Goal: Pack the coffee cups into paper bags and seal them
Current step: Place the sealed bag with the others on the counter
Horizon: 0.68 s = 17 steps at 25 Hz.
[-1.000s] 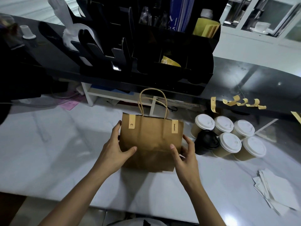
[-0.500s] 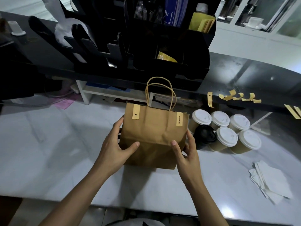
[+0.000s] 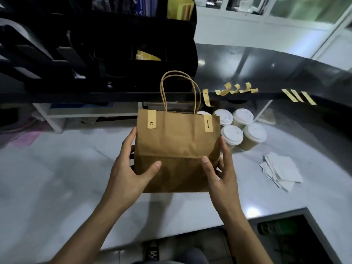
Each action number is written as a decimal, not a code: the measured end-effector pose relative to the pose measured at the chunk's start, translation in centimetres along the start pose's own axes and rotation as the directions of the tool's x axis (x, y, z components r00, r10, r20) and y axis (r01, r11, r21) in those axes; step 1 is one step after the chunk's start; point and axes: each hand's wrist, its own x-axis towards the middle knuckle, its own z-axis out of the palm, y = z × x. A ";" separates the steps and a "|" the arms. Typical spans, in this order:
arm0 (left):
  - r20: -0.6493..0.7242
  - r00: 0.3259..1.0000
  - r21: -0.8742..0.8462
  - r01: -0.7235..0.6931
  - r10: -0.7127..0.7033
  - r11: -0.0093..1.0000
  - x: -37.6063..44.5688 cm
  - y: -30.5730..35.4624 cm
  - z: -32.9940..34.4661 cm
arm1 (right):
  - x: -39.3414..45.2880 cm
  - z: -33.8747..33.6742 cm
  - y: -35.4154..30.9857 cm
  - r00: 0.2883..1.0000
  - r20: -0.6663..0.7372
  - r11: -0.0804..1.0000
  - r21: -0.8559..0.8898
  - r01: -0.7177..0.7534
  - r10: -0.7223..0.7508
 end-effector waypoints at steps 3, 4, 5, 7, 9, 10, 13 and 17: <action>0.065 0.997 0.016 -0.043 0.042 0.999 -0.1 1.3 1.9 | -1.2 -2.4 0.1 0.998 -0.070 1.000 0.013 -0.008 0.009; 0.086 0.995 0.020 -0.053 0.051 0.998 -0.2 1.8 2.6 | -1.6 -3.2 0.2 0.996 -0.089 1.000 0.014 -0.017 0.018; 0.111 0.992 0.021 -0.064 0.061 0.998 -0.3 2.5 3.5 | -2.1 -4.1 0.2 0.993 -0.113 1.000 0.019 -0.025 0.027; 0.154 0.985 0.018 -0.078 0.074 0.997 -0.8 3.7 5.2 | -3.1 -6.1 0.3 0.986 -0.158 0.999 0.019 -0.046 0.048; 0.194 0.978 0.016 -0.085 0.080 0.996 -1.6 4.8 7.0 | -4.2 -8.2 0.5 0.977 -0.203 0.998 0.011 -0.062 0.063; 0.216 0.972 0.018 -0.096 0.090 0.995 -2.1 5.5 8.2 | -5.0 -9.5 0.7 0.971 -0.229 0.997 0.014 -0.072 0.073; 0.284 0.953 0.022 -0.117 0.106 0.993 -4.7 7.2 11.7 | -7.8 -13.7 1.6 0.951 -0.295 0.995 0.049 -0.082 0.093; 0.372 0.920 0.016 -0.140 0.124 0.990 -9.2 9.5 15.9 | -12.3 -19.4 2.7 0.911 -0.399 0.993 0.077 -0.084 0.108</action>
